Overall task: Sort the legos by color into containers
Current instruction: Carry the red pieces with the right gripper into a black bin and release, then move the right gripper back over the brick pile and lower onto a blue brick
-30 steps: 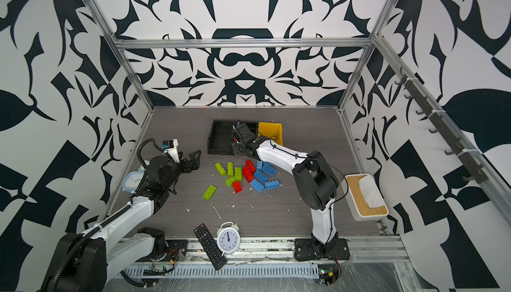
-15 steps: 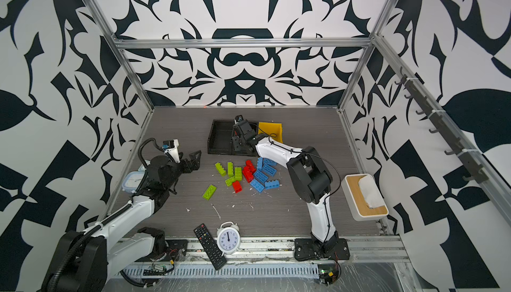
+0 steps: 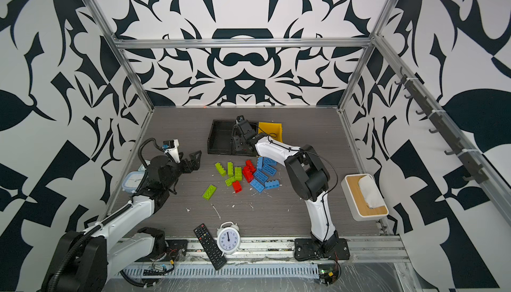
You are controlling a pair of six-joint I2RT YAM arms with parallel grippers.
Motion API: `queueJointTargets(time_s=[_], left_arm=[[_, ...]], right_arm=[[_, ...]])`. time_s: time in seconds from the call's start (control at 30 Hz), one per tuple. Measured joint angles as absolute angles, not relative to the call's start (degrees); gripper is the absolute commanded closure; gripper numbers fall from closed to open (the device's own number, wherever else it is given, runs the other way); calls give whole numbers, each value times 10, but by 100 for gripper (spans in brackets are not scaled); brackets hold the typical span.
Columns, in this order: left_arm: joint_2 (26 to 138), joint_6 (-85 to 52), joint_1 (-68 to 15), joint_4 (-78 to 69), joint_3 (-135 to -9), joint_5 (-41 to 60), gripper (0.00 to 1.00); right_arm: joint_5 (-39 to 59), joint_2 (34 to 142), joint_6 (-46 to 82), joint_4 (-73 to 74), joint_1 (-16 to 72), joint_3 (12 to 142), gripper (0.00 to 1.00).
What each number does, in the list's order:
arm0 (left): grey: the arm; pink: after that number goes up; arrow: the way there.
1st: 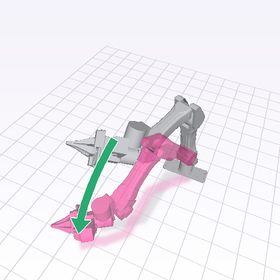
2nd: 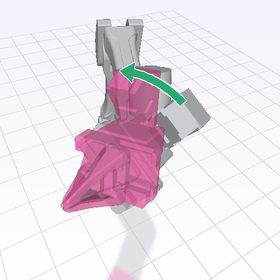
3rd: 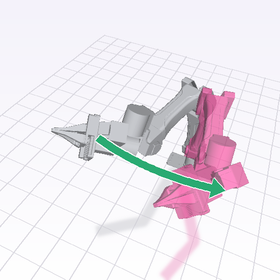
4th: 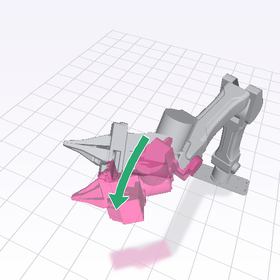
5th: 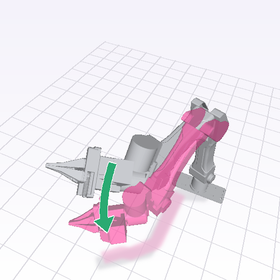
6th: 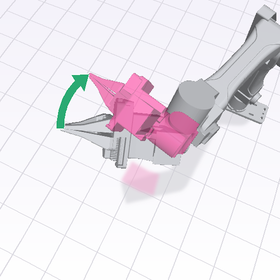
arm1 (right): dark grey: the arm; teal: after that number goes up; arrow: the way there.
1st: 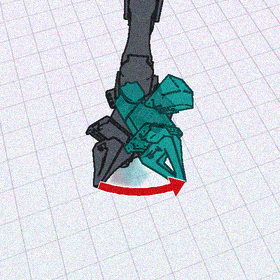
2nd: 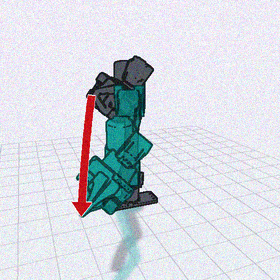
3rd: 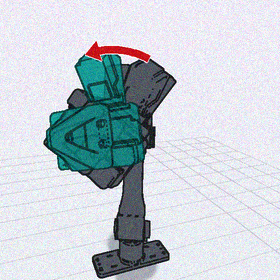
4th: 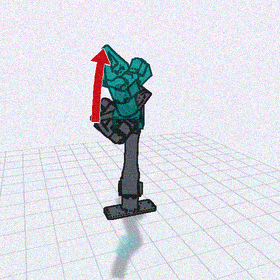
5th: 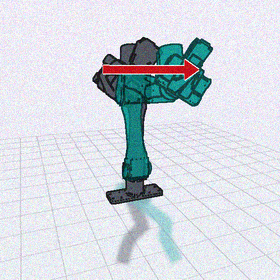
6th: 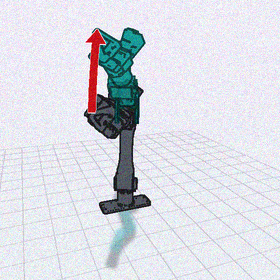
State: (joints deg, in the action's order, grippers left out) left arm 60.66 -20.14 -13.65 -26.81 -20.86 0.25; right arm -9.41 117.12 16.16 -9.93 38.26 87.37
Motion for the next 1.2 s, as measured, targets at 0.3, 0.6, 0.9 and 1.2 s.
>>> queueJointTargets(time_s=[0.3, 0.6, 0.9, 1.2], left_arm=[[603, -201, -136, -269, -209, 8, 1], [604, -201, -136, -298, -203, 33, 1], [604, -201, -136, -307, -199, 52, 1], [605, -201, -136, -311, -199, 58, 1]], right_arm=[[-58, 1009, 148, -182, 439, 841, 38], [-32, 831, 140, -330, 450, 763, 42], [-21, 831, 133, -447, 449, 691, 41], [-57, 887, 141, -469, 436, 670, 35]])
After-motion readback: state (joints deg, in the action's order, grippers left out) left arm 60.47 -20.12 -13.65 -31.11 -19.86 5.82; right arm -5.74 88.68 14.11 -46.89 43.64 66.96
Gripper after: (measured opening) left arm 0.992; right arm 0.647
